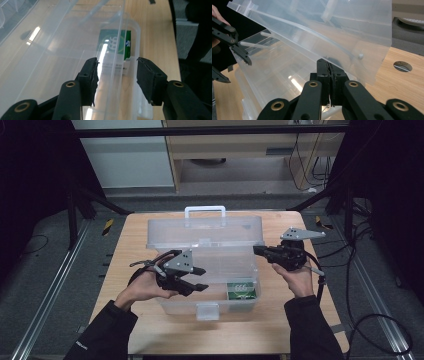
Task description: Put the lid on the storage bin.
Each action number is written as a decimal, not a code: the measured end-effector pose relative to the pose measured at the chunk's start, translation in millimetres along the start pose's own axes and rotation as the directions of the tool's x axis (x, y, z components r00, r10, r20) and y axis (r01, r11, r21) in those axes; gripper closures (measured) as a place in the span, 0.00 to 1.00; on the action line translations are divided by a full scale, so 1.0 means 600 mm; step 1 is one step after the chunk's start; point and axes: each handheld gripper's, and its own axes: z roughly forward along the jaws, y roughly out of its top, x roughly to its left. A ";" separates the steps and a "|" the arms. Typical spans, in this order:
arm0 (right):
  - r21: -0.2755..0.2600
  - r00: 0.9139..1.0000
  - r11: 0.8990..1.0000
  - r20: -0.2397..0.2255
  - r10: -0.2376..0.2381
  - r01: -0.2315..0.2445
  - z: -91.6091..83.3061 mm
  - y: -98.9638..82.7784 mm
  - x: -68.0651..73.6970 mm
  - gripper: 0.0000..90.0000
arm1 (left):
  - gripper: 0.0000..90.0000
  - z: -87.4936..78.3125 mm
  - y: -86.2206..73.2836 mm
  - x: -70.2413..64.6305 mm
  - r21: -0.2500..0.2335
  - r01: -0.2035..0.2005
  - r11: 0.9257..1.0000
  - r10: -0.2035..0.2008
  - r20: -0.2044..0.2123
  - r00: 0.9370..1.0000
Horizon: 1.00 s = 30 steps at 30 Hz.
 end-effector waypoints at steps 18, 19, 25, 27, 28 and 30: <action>0.036 0.999 0.999 -0.023 0.025 -0.025 -0.004 -0.016 0.001 1.00 | 0.67 -0.009 -0.033 -0.014 -0.185 0.166 0.969 -0.178 -0.051 0.983; 0.037 0.999 0.999 -0.023 0.025 -0.024 -0.004 -0.016 0.001 1.00 | 0.68 -0.012 -0.035 -0.014 -0.191 0.173 0.966 -0.187 -0.053 0.981; 0.045 1.000 0.999 -0.021 0.022 -0.021 -0.004 -0.016 0.002 1.00 | 0.76 -0.026 -0.046 -0.013 -0.244 0.209 0.947 -0.234 -0.078 0.969; 0.046 1.000 0.999 -0.021 0.021 -0.020 -0.004 -0.016 0.002 1.00 | 0.79 -0.029 -0.048 -0.014 -0.249 0.213 0.945 -0.241 -0.084 0.967; 0.046 1.000 0.999 -0.021 0.021 -0.020 -0.005 -0.017 0.002 1.00 | 0.81 -0.035 -0.053 -0.014 -0.263 0.222 0.939 -0.254 -0.096 0.962; 0.046 1.000 0.999 -0.020 0.020 -0.019 -0.005 -0.017 0.002 1.00 | 0.83 -0.038 -0.056 -0.015 -0.267 0.226 0.937 -0.261 -0.104 0.960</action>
